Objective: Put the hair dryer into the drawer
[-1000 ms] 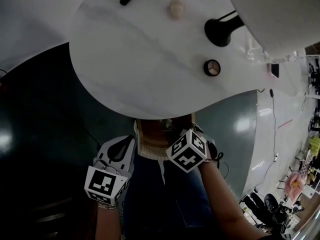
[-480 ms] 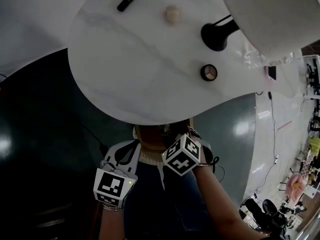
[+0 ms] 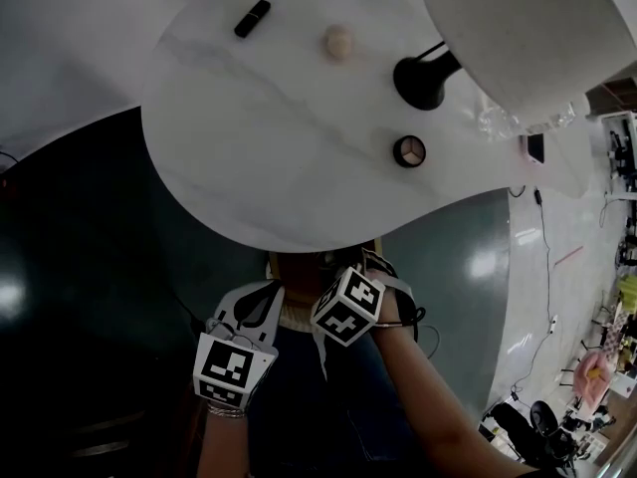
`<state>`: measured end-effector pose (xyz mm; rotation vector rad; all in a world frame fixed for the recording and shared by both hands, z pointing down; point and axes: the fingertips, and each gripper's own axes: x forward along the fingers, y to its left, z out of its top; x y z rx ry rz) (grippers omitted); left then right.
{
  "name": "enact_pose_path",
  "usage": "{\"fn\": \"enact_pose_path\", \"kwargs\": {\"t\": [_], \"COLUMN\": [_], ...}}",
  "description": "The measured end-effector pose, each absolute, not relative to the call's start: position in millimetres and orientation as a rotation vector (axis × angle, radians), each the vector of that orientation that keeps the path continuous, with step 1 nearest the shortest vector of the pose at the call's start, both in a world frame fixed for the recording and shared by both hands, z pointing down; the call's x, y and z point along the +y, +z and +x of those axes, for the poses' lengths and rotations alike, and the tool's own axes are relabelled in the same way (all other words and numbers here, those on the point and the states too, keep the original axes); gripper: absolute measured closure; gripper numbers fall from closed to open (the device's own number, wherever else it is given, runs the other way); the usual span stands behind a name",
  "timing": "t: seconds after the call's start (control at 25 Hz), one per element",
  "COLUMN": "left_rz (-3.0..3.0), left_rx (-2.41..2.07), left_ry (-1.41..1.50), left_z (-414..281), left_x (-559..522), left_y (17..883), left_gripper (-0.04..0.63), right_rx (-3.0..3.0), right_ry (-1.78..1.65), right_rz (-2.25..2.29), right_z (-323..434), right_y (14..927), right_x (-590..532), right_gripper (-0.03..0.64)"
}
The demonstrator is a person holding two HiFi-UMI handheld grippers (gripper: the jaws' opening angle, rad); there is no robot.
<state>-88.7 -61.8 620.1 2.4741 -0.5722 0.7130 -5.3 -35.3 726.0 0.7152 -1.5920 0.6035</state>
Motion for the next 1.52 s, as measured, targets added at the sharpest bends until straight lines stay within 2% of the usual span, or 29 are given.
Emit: {"fn": "enact_pose_path", "kwargs": {"t": [0.4,1.52], "left_rz": [2.538,2.479], "left_rx": [-0.538,-0.558], "left_ry": [0.878,0.869], "left_z": [-84.6,-83.4], "left_x": [-56.2,-60.3], "left_y": [634.1,642.5], "left_gripper": [0.580,0.580], "right_rx": [-1.509,-1.489], "right_ry": [0.463,0.344], "right_rz": [0.678,0.691], "right_z": [-1.0,3.9], "right_y": [744.7,780.2], "right_x": [-38.6,-64.3], "right_gripper": [0.413,0.390]}}
